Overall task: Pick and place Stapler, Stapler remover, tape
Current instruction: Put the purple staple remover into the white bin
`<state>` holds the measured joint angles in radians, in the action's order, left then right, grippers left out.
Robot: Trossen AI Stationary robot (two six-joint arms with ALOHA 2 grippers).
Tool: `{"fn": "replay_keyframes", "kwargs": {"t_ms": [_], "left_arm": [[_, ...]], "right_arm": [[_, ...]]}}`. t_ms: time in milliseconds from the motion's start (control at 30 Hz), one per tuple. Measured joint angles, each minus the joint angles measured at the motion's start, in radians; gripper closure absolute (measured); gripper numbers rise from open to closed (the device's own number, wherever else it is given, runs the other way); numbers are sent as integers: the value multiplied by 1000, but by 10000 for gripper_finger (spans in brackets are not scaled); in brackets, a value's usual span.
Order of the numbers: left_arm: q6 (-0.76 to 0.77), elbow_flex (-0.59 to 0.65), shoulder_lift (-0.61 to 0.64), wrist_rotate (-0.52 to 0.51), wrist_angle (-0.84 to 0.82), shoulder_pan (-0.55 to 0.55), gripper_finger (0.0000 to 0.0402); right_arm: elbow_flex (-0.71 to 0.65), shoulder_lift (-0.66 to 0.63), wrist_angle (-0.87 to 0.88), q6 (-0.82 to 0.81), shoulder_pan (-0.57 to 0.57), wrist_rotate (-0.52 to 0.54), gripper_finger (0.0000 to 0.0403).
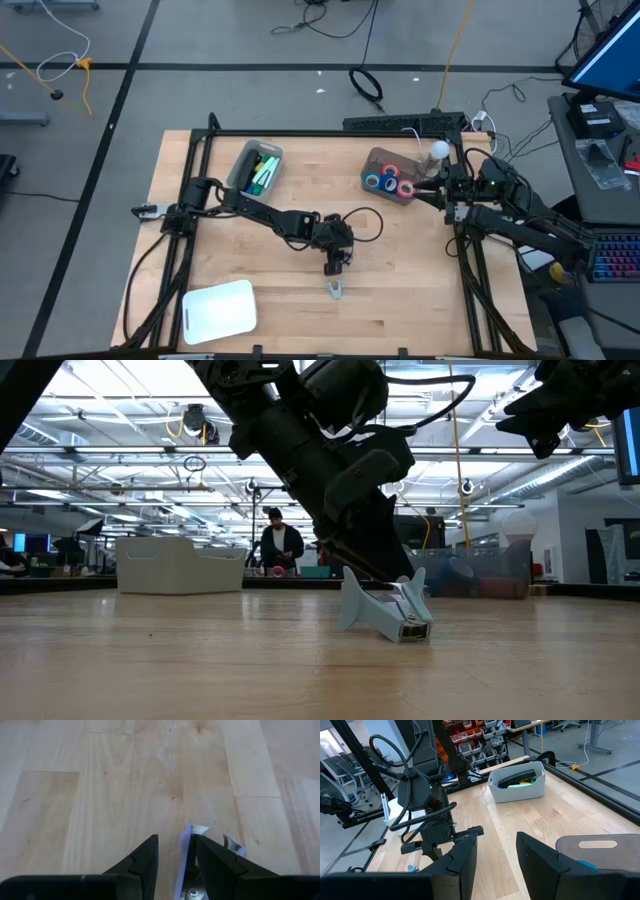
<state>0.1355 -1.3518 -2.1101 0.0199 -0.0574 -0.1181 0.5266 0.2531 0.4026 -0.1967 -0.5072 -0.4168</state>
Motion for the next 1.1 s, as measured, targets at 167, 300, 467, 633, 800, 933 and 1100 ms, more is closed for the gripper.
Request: {"fn": "replay_keyframes", "kwargs": {"t_ms": [167,300,467,633,800,933,1100], "left_arm": [[-3,0,0,-30,0,0,271],[4,0,-18,-29,25,0,271],[29,-1,-42,-21,59,-1,271],[30,-1,-41,-19,67,2,299],[52,-1,-41,8,71,3,365],[53,-1,-41,9,72,2,395],[54,0,-42,4,75,3,365]], "right_arm": [[0,0,0,0,0,0,273],[0,0,0,0,0,0,273],[0,0,1,-19,0,0,273],[1,0,3,-23,0,0,273],[1,0,6,-23,0,0,273],[1,0,6,-23,0,0,273],[1,0,6,-27,0,0,273]]}}
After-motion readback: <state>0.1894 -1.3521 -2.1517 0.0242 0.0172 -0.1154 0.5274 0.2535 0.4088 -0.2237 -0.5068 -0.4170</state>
